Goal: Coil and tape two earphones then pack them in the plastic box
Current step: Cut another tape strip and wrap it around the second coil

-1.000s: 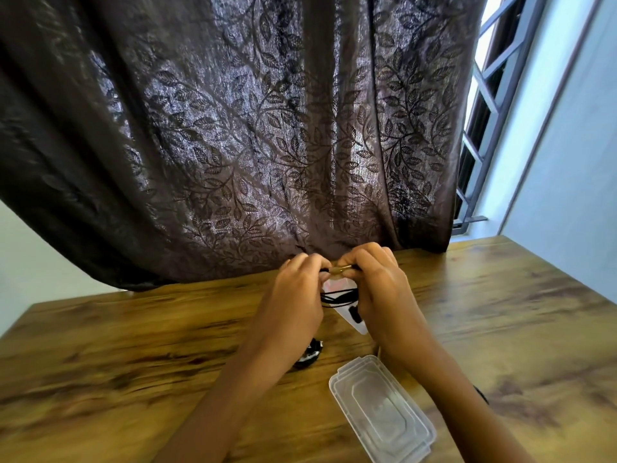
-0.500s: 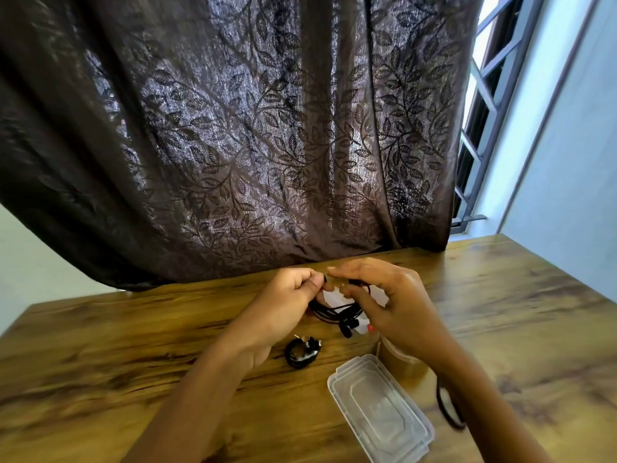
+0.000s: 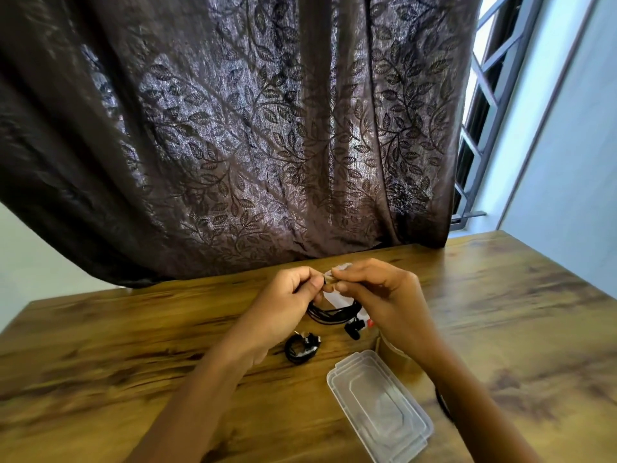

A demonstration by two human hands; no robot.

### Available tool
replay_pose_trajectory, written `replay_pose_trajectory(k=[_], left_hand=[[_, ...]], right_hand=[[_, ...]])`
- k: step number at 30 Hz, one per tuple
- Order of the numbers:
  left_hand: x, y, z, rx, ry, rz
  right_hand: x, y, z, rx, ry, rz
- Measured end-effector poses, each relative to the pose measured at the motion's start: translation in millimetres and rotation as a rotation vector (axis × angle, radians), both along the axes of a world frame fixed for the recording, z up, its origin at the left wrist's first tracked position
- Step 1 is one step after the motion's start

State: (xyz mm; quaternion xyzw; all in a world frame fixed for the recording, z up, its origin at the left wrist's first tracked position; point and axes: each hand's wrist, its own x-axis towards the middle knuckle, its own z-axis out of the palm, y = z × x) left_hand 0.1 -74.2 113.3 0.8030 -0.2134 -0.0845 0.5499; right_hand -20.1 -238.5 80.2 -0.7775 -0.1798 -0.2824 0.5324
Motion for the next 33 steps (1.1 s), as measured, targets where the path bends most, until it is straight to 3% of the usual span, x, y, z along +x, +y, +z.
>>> replay_pose_trajectory(k=[4,10,14,16,20,25,29,33], left_hand=[[2,1,-9,0.014,-0.088,0.01],[-1,2,-14,0.041,-0.14,-0.033],[0,4,-17,0.195,-0.367,0.066],[1,4,-21,0.215,-0.392,0.1],[4,7,-40,0.216,-0.26,0.126],[10,15,-83,0.089,0.052,0.226],[8,16,-117,0.028,0.373,0.306],[6,21,-140,0.019,0.523,0.365]], right_hand=[[-2,5,-3,0.167,0.111,0.045],[-4,9,-8,0.249,0.174,0.078],[-4,12,-11,0.284,0.224,0.072],[-2,15,-17,0.298,0.282,0.029],[-1,20,-32,0.413,0.444,0.016],[-6,34,-67,0.405,0.702,0.032],[0,52,-113,0.476,0.841,-0.093],[4,65,-139,0.642,0.906,-0.187]])
